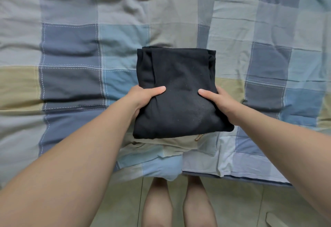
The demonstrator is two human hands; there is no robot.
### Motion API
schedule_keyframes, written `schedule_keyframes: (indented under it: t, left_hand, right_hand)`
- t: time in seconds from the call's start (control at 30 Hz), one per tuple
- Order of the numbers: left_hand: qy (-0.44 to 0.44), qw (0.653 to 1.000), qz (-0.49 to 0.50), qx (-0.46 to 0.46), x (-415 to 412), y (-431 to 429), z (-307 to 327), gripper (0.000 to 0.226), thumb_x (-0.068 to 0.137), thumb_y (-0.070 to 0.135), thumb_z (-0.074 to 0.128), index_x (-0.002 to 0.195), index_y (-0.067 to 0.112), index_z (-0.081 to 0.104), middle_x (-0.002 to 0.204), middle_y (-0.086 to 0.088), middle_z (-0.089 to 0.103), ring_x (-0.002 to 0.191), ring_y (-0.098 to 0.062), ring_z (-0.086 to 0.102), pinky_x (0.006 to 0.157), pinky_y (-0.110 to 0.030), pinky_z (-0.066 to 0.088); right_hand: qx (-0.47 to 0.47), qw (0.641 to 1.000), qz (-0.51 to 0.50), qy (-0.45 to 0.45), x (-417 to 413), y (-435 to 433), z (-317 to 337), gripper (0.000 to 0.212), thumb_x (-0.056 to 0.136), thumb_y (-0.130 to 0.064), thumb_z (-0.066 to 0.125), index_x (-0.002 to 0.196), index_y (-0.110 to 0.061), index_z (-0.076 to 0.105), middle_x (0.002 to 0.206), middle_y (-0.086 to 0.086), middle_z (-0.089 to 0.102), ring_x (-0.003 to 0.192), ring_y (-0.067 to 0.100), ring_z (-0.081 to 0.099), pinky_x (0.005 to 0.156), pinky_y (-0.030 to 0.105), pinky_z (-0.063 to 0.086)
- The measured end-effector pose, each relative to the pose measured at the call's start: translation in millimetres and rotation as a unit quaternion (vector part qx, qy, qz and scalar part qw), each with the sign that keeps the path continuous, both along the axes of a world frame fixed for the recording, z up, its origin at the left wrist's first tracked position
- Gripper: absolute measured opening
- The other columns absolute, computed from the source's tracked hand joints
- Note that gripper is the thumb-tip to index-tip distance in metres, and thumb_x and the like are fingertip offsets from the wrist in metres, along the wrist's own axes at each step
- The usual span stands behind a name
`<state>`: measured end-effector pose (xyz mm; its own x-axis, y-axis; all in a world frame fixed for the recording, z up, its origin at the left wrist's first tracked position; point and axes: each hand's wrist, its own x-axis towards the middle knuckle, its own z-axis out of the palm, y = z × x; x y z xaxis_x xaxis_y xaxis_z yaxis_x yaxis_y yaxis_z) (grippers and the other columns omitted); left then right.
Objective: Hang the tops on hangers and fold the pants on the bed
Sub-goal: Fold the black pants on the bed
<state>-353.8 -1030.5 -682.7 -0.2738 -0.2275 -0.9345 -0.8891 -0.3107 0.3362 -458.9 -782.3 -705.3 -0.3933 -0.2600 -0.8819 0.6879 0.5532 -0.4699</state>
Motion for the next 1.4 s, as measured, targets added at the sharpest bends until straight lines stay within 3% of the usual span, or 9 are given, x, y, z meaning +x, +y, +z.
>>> schedule_keyframes:
  t: [0.2,0.33,0.47,0.6,0.77,0.93,1.0,1.17,1.4]
  left_hand:
    - [-0.039,0.978,-0.004,0.205,34.0,11.1,28.9,0.056,0.068,0.040,0.084,0.115,0.013,0.074,0.105,-0.007,0.078,0.089,-0.021,0.076,0.066,-0.031,0.060]
    - [-0.028,0.946,0.035,0.322,71.7,33.0,64.2,0.043,0.073,0.039,0.081,0.104,0.010,0.080,0.112,-0.009,0.076,0.096,-0.022,0.075,0.075,-0.033,0.061]
    - [-0.024,0.929,0.038,0.367,111.1,53.1,109.4,0.047,0.072,0.036,0.083,0.109,0.009,0.079,0.116,-0.010,0.074,0.101,-0.024,0.074,0.079,-0.034,0.060]
    - [-0.035,0.941,-0.024,0.336,132.6,63.9,157.6,0.039,0.079,0.038,0.078,0.108,0.011,0.080,0.116,-0.010,0.074,0.100,-0.024,0.074,0.075,-0.034,0.060]
    - [-0.006,0.957,-0.174,0.232,128.1,91.7,212.8,0.026,0.075,0.038,0.081,0.098,0.026,0.082,0.111,-0.003,0.076,0.097,-0.019,0.075,0.067,-0.027,0.060]
    - [0.068,0.946,-0.289,0.132,116.5,154.3,262.1,0.060,0.062,0.041,0.088,0.118,0.029,0.071,0.111,0.007,0.076,0.100,-0.017,0.074,0.092,-0.039,0.054]
    - [0.138,0.940,-0.302,0.075,115.3,189.7,282.3,0.056,0.063,0.041,0.088,0.115,0.032,0.070,0.105,0.014,0.077,0.093,-0.008,0.074,0.086,-0.034,0.055]
    - [0.267,0.889,-0.372,0.027,129.4,292.4,334.5,0.071,0.056,0.059,0.085,0.120,0.035,0.066,0.107,0.022,0.074,0.097,-0.001,0.070,0.083,-0.026,0.053]
    - [0.374,0.826,-0.417,0.061,208.6,451.0,398.8,0.043,0.060,0.054,0.089,0.099,0.045,0.074,0.100,0.018,0.076,0.090,-0.001,0.073,0.066,-0.013,0.056]
  right_hand:
    - [0.019,0.999,-0.032,0.014,28.5,23.5,33.7,0.076,0.060,-0.064,0.080,0.122,-0.022,0.065,0.111,-0.001,0.075,0.097,0.019,0.073,0.085,0.036,0.056]
    - [-0.013,0.989,-0.064,-0.134,74.3,46.8,74.3,0.076,0.066,-0.066,0.079,0.129,-0.026,0.063,0.117,0.002,0.074,0.106,0.024,0.072,0.092,0.041,0.055]
    - [-0.001,0.957,-0.150,-0.250,124.4,78.1,125.2,0.079,0.051,-0.067,0.085,0.114,-0.019,0.075,0.114,0.006,0.075,0.102,0.026,0.073,0.084,0.036,0.056]
    - [-0.032,0.941,-0.233,-0.245,170.7,105.7,179.4,0.041,0.066,-0.049,0.080,0.088,-0.015,0.083,0.104,0.008,0.077,0.089,0.022,0.076,0.063,0.030,0.059]
    - [-0.037,0.945,-0.303,-0.115,214.4,139.3,244.6,0.039,0.081,-0.028,0.076,0.115,-0.008,0.073,0.105,0.011,0.076,0.094,0.025,0.075,0.068,0.029,0.059]
    - [-0.019,0.914,-0.392,0.102,260.2,183.7,304.2,0.039,0.082,-0.010,0.078,0.118,-0.021,0.067,0.113,0.001,0.075,0.101,0.019,0.072,0.081,0.033,0.058]
    - [-0.010,0.889,-0.431,0.154,280.9,206.7,328.3,0.047,0.081,-0.008,0.079,0.123,-0.020,0.063,0.116,-0.002,0.074,0.105,0.018,0.071,0.091,0.037,0.056]
    - [0.032,0.820,-0.510,0.257,345.9,288.9,386.3,0.058,0.074,-0.019,0.085,0.125,-0.025,0.058,0.120,-0.007,0.070,0.108,0.012,0.068,0.100,0.041,0.053]
    - [0.034,0.742,-0.543,0.393,467.5,424.0,464.0,0.065,0.072,-0.023,0.081,0.133,-0.029,0.057,0.123,-0.012,0.070,0.112,0.006,0.067,0.090,0.023,0.054]
